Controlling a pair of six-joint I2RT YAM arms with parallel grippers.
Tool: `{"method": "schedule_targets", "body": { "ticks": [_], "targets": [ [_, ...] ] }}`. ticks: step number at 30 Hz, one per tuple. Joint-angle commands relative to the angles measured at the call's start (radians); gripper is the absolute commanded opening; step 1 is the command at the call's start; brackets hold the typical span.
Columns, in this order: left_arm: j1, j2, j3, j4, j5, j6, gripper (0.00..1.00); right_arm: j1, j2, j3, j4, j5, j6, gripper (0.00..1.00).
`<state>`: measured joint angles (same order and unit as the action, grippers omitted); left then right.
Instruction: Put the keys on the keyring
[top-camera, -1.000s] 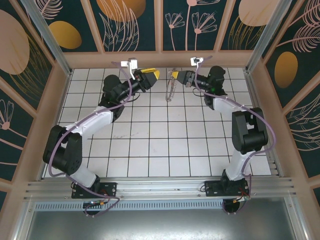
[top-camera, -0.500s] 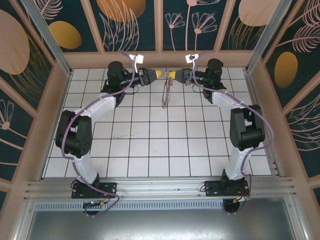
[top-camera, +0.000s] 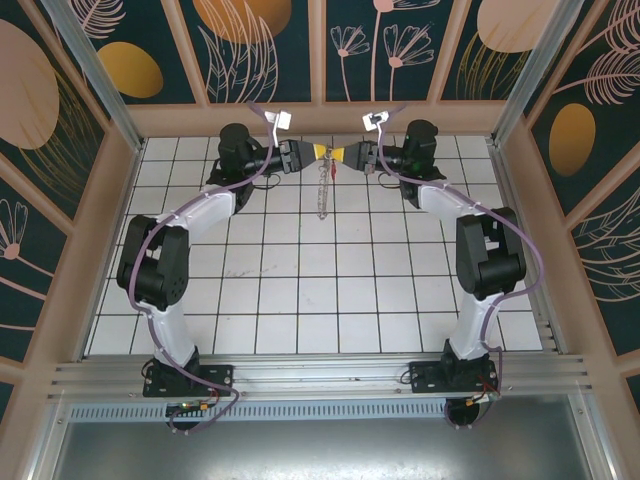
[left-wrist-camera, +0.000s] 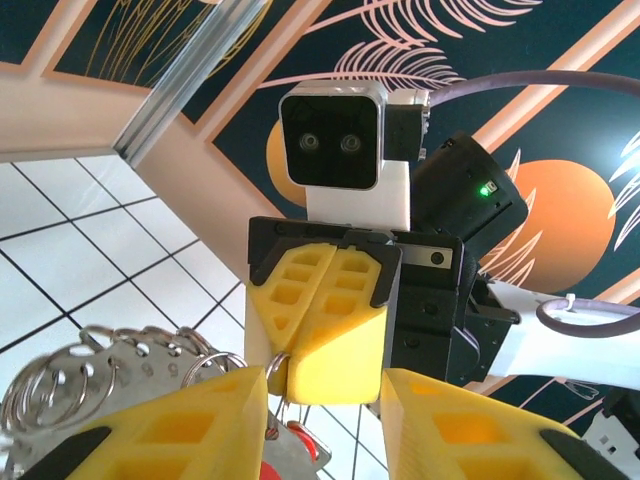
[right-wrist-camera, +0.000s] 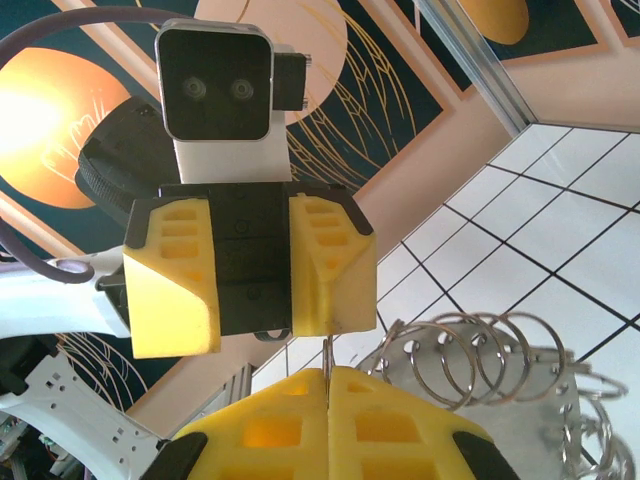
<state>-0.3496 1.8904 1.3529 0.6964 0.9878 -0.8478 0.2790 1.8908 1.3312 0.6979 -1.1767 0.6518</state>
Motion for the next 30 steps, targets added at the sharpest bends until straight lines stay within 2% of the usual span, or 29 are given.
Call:
{"method": "schedule_targets", "body": {
  "ticks": [1, 17, 30],
  "targets": [
    [-0.002, 0.017, 0.019, 0.049, 0.017, -0.017, 0.34, 0.008, 0.002, 0.037, 0.039, -0.017, -0.02, 0.0],
    [-0.002, 0.035, 0.003, 0.06, 0.006, -0.022, 0.33, 0.021, -0.004, 0.03, 0.037, -0.018, -0.022, 0.0],
    [-0.004, 0.034, -0.015, 0.103, 0.017, -0.053, 0.25, 0.03, -0.007, 0.031, 0.022, -0.013, -0.035, 0.0]
  ]
}}
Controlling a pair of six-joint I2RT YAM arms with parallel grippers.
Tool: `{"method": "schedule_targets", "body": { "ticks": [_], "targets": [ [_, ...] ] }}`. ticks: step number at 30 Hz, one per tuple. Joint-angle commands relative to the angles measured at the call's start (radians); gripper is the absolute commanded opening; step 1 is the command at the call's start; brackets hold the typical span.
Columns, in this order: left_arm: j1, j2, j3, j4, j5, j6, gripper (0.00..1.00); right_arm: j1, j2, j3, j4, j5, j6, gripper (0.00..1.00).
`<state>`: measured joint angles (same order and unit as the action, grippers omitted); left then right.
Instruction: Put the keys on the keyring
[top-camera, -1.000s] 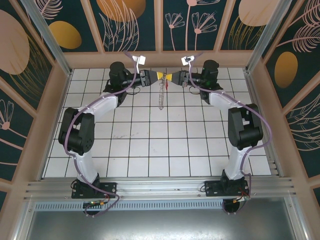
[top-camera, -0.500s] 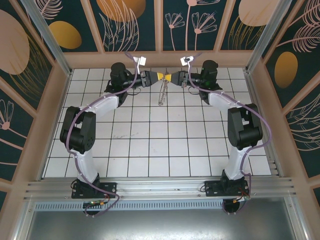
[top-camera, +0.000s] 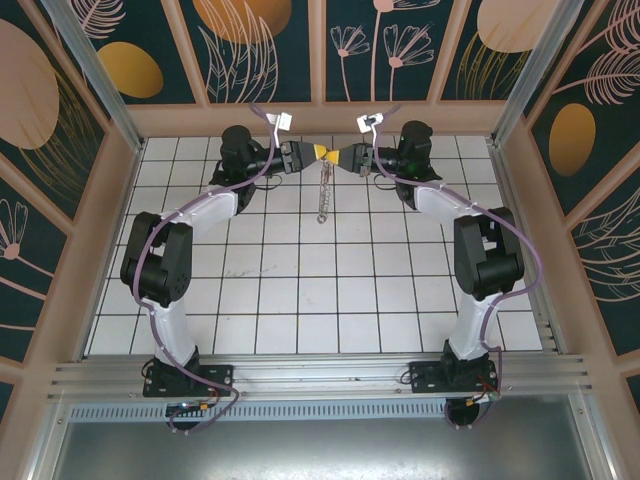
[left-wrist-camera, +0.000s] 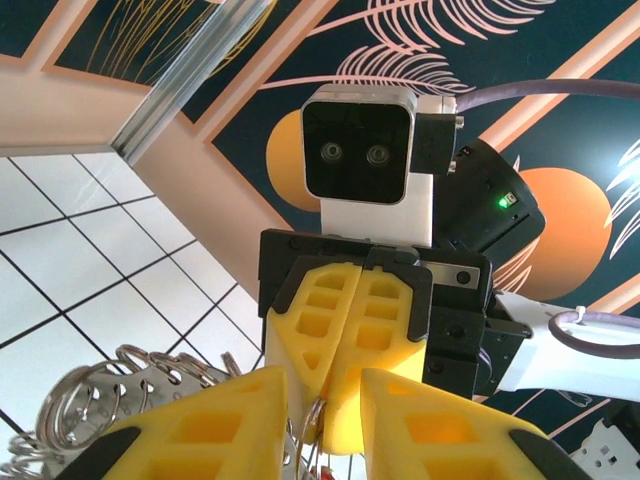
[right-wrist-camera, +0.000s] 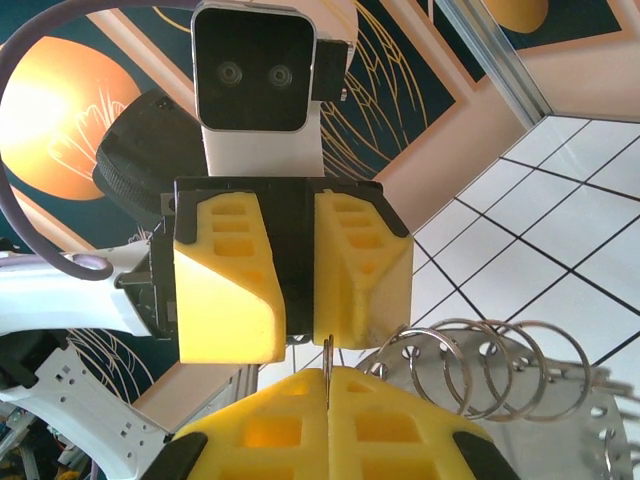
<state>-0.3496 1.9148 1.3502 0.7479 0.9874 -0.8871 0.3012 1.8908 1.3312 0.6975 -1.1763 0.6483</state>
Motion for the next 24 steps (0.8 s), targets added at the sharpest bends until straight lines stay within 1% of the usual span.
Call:
{"method": "schedule_targets", "body": {
  "ticks": [1, 6, 10, 22, 24],
  "targets": [
    [-0.003, 0.01, -0.016, 0.054, 0.019, -0.014, 0.25, 0.007, -0.007, 0.031, 0.022, -0.013, -0.032, 0.0],
    [-0.003, -0.002, -0.051, 0.067, 0.017, -0.01, 0.27, 0.005, -0.009, 0.03, 0.019, -0.01, -0.035, 0.0],
    [-0.004, 0.0, -0.063, 0.079, 0.014, -0.014, 0.26, 0.004, -0.008, 0.032, 0.018, -0.009, -0.035, 0.0],
    [-0.008, 0.029, -0.028, 0.119, 0.015, -0.054, 0.25, 0.009, -0.007, 0.029, 0.018, -0.011, -0.035, 0.0],
    [-0.011, 0.033, -0.025, 0.12, 0.014, -0.053, 0.24, 0.008, -0.006, 0.028, 0.02, -0.013, -0.035, 0.0]
  ]
}}
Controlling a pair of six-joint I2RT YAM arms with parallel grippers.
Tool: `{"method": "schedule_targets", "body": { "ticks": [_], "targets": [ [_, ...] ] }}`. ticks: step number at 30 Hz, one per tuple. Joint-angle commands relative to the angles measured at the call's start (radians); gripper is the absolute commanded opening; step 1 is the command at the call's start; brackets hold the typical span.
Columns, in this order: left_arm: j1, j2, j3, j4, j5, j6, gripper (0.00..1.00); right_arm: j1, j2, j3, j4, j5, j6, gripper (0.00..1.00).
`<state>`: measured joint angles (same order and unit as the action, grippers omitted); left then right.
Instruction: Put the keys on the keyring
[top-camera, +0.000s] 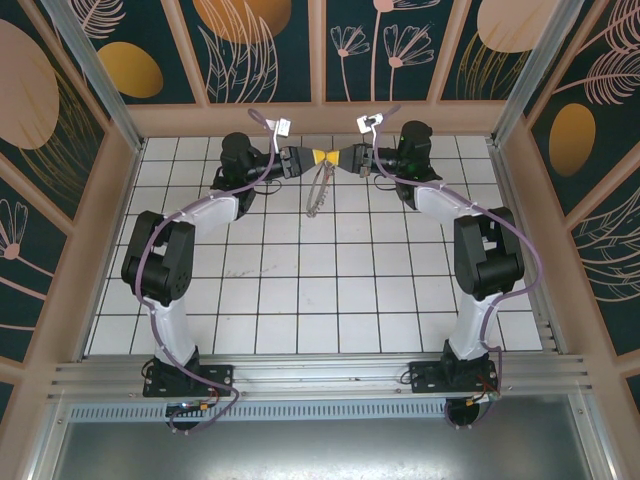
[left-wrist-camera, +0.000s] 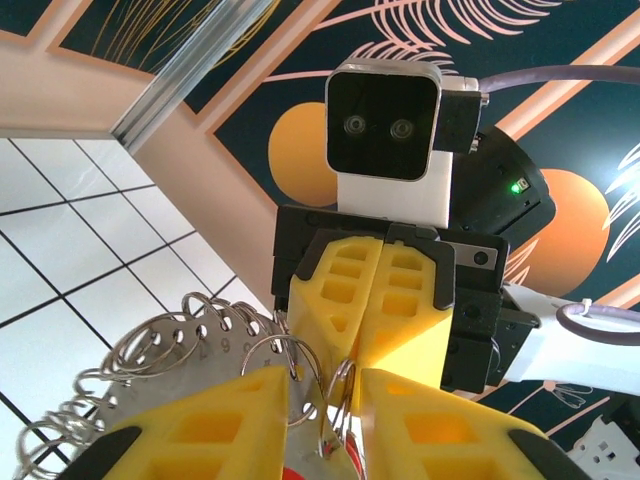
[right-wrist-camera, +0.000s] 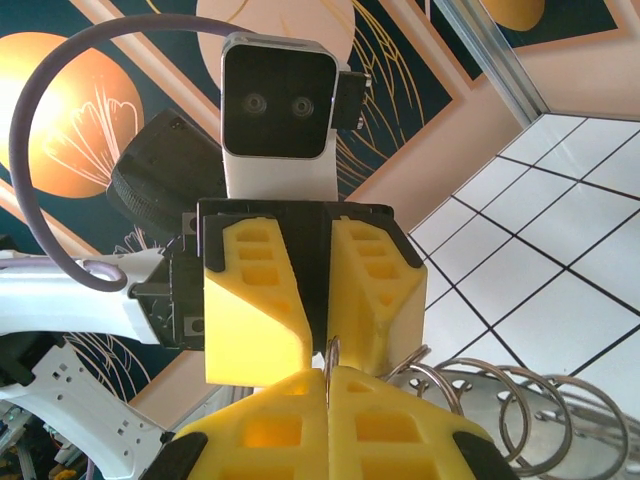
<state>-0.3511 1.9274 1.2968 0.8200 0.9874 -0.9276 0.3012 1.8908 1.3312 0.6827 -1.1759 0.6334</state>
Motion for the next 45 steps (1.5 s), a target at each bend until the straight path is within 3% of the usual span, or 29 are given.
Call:
{"method": "schedule_targets", "body": {
  "ticks": [1, 7, 9, 10, 12, 16, 19, 29, 45],
  "targets": [
    [-0.011, 0.022, 0.029, 0.047, 0.014, -0.015, 0.22, 0.008, -0.007, 0.028, 0.034, -0.014, -0.02, 0.0],
    [-0.017, 0.03, 0.033, 0.064, 0.014, -0.023, 0.15, 0.009, -0.007, 0.023, 0.033, -0.021, -0.023, 0.0],
    [-0.02, 0.033, 0.033, 0.073, 0.014, -0.03, 0.09, 0.009, -0.008, 0.017, 0.031, -0.022, -0.026, 0.0],
    [-0.02, 0.034, 0.032, 0.081, 0.013, -0.034, 0.01, 0.01, -0.01, 0.016, 0.03, -0.024, -0.028, 0.0],
    [-0.02, 0.033, 0.025, 0.104, 0.008, -0.048, 0.0, 0.006, -0.014, 0.01, 0.028, -0.02, -0.026, 0.0],
    [-0.022, 0.022, 0.002, 0.155, -0.004, -0.08, 0.0, -0.008, -0.046, -0.036, 0.051, -0.003, -0.02, 0.24],
    [-0.021, 0.01, -0.015, 0.185, -0.017, -0.096, 0.0, -0.023, -0.076, -0.088, 0.105, 0.008, 0.01, 0.29],
    [-0.022, -0.009, -0.051, 0.263, -0.032, -0.136, 0.0, -0.034, -0.117, -0.217, 0.327, 0.044, 0.15, 0.3],
    [-0.023, -0.002, -0.048, 0.295, -0.034, -0.155, 0.0, 0.002, -0.042, -0.167, 0.39, 0.041, 0.213, 0.27]
  ]
}}
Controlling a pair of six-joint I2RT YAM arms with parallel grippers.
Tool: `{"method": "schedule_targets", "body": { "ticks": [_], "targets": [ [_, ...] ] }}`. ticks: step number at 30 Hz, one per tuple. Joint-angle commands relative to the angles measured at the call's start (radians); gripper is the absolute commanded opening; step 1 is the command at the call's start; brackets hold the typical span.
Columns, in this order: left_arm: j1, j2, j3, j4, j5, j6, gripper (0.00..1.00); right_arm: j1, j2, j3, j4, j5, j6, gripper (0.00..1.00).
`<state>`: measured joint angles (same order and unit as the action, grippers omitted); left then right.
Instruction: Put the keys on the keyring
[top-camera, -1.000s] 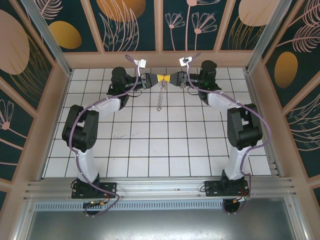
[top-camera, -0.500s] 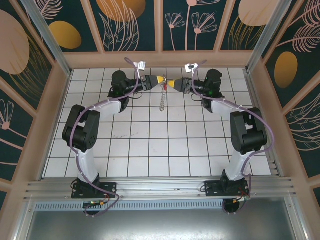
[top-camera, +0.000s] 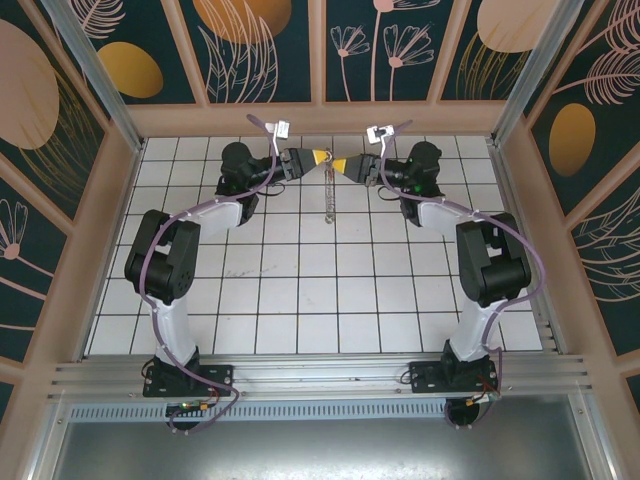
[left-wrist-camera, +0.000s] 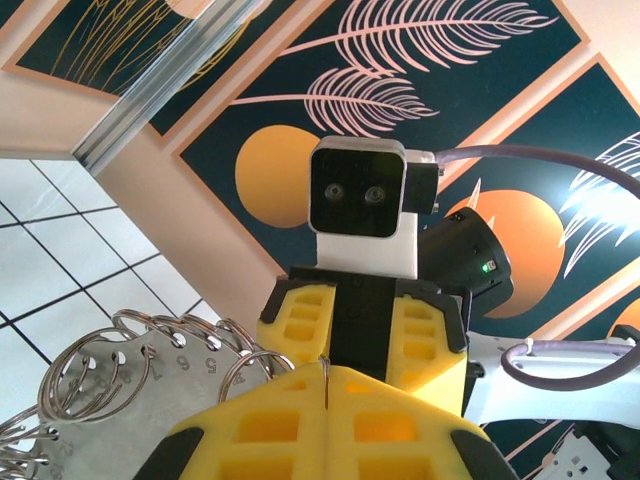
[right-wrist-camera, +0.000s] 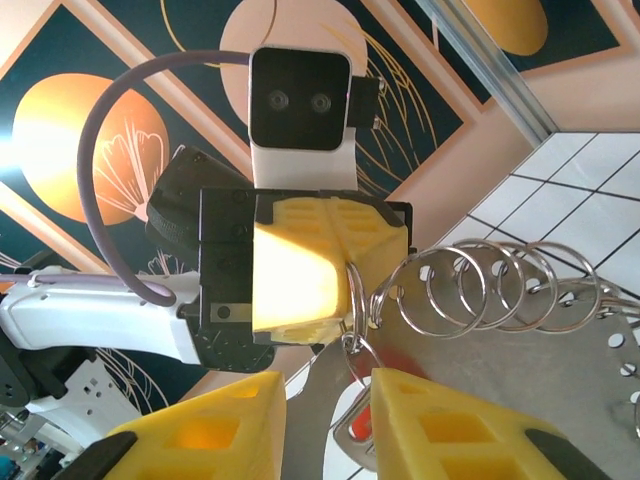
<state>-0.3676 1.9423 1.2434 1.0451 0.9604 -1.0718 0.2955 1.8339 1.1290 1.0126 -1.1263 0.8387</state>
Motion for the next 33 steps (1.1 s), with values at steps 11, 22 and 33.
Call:
{"method": "schedule_targets", "body": {
  "ticks": [11, 22, 33],
  "targets": [
    [-0.007, -0.032, -0.006, 0.082, -0.023, -0.014, 0.0, 0.019, -0.003, -0.032, 0.126, -0.013, 0.037, 0.0],
    [-0.01, -0.06, -0.048, 0.158, -0.04, -0.054, 0.0, 0.06, -0.028, -0.092, 0.141, 0.004, 0.023, 0.0],
    [-0.014, -0.074, -0.054, 0.16, -0.027, -0.057, 0.0, -0.014, -0.128, -0.152, 0.131, 0.066, 0.014, 0.39]
  ]
}}
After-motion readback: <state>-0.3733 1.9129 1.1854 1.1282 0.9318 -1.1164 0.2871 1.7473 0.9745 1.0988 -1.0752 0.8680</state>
